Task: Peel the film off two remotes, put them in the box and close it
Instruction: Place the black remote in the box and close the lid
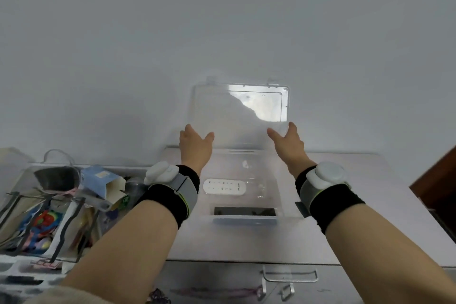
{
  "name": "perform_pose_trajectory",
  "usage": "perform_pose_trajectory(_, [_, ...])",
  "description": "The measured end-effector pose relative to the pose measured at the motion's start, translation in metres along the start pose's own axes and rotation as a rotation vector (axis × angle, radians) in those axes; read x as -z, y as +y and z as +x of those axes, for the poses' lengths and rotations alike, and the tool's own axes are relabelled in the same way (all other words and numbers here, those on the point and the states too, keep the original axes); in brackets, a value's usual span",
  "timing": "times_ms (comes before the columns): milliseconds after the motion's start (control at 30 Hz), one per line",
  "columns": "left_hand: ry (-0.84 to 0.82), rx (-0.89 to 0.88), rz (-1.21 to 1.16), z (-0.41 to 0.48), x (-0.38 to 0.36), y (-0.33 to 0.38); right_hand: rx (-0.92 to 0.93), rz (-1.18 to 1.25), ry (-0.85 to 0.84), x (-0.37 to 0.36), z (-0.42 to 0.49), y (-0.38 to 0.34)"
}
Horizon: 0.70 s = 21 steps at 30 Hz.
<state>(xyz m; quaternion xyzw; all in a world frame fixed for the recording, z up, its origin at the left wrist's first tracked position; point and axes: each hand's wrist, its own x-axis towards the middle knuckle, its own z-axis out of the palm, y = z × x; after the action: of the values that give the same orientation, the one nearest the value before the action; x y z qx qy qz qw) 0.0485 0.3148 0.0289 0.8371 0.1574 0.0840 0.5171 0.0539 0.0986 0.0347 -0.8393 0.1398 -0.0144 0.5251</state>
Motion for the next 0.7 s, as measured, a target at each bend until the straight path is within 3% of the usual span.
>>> perform_pose_trajectory(167, [-0.061, 0.028, -0.21, 0.001, -0.01, 0.0, -0.065, 0.333, -0.011, -0.004, -0.004, -0.006])
perform_pose_trajectory(433, [0.003, 0.0, -0.392, -0.007, 0.001, 0.003, -0.022, 0.475, 0.064, 0.004, -0.012, 0.0])
perform_pose_trajectory(700, [-0.017, 0.018, -0.56, -0.02, 0.017, 0.008, 0.014, 0.705, 0.001, 0.02, -0.029, -0.006])
